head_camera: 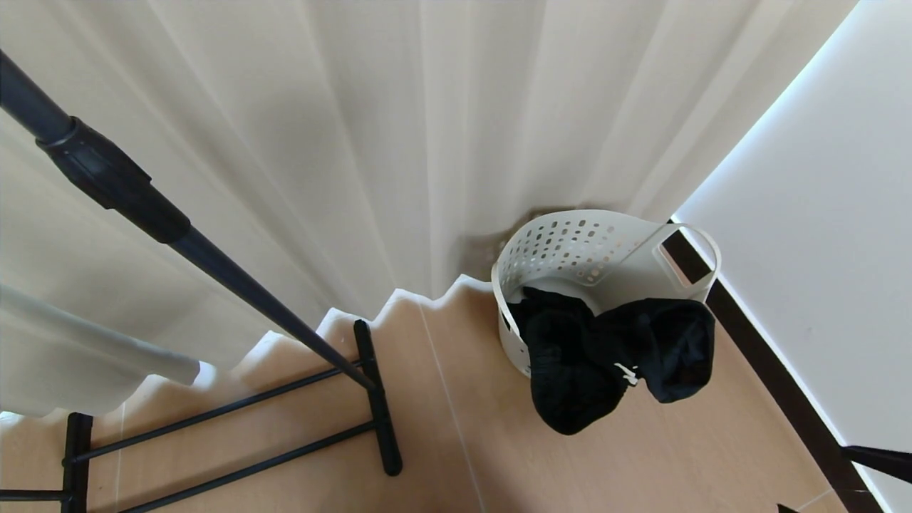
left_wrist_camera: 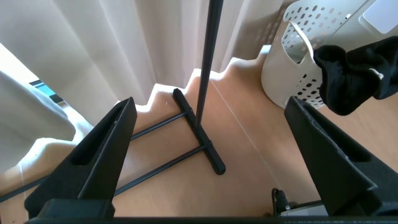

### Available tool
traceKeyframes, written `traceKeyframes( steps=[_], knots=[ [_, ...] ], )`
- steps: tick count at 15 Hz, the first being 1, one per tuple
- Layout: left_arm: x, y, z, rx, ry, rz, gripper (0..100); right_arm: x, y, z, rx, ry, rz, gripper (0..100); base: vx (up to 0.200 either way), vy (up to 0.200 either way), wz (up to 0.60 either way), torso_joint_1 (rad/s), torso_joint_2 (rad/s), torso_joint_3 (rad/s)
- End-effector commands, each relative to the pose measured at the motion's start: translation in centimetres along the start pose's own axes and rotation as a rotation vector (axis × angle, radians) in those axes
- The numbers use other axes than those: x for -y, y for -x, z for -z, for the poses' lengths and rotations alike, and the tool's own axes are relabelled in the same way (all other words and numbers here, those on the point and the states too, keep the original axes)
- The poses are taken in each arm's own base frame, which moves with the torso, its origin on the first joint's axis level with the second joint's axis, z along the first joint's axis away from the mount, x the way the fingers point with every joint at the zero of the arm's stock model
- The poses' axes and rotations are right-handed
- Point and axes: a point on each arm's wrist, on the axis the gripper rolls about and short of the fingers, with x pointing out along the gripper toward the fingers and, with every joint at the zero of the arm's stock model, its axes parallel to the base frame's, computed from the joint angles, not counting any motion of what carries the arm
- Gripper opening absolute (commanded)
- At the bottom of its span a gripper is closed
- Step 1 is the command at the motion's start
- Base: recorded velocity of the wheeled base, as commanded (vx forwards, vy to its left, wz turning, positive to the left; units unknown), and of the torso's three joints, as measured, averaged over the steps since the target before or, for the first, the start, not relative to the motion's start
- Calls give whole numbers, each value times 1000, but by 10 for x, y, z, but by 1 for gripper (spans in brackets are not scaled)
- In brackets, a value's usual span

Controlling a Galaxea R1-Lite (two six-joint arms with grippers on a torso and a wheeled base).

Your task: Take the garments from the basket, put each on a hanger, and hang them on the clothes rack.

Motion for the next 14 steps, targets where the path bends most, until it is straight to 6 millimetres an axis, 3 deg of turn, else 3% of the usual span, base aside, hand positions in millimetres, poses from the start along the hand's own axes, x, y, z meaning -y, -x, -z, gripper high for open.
traceKeyframes(
  steps=[1, 3, 4, 5, 7, 8, 9, 11, 12, 13, 14],
  knots=[
    [0, 0, 0, -1, 0, -2, 100, -7, -86, -83, -163, 168, -76, 100, 0, 0, 0, 0, 0, 0],
    [0, 0, 0, -1, 0, 0, 100, -11, -126, -117, -169, 267, -55, 100, 0, 0, 0, 0, 0, 0],
    [0, 0, 0, -1, 0, 0, 100, -11, -133, -122, -168, 284, -57, 100, 0, 0, 0, 0, 0, 0],
    [0, 0, 0, -1, 0, 0, 100, -12, -165, -136, -183, 365, -67, 100, 0, 0, 0, 0, 0, 0],
    [0, 0, 0, -1, 0, 0, 100, -12, -204, -151, -186, 425, -63, 100, 0, 0, 0, 0, 0, 0],
    [0, 0, 0, -2, 1, -2, 100, -12, -217, -154, -191, 426, -57, 100, 0, 0, 0, 0, 0, 0],
    [0, 0, 0, -1, 0, 0, 100, -11, -248, -158, -222, 425, 13, 100, 0, 0, 0, 0, 0, 0],
    [0, 0, 0, -1, 0, 0, 100, -11, -286, -153, -274, 406, 103, 100, 0, 0, 0, 0, 0, 0],
    [0, 0, 0, -1, 0, 0, 100, -11, -286, -153, -274, 406, 103, 100, 0, 0, 0, 0, 0, 0],
    [0, 0, 0, -1, 0, 0, 100, -6, -310, -150, -290, 382, 120, 100, 0, 0, 0, 0, 0, 0],
    [0, 0, 0, -1, 0, 0, 100, -1, -319, -149, -295, 372, 128, 100, 0, 0, 0, 0, 0, 0]
  ],
)
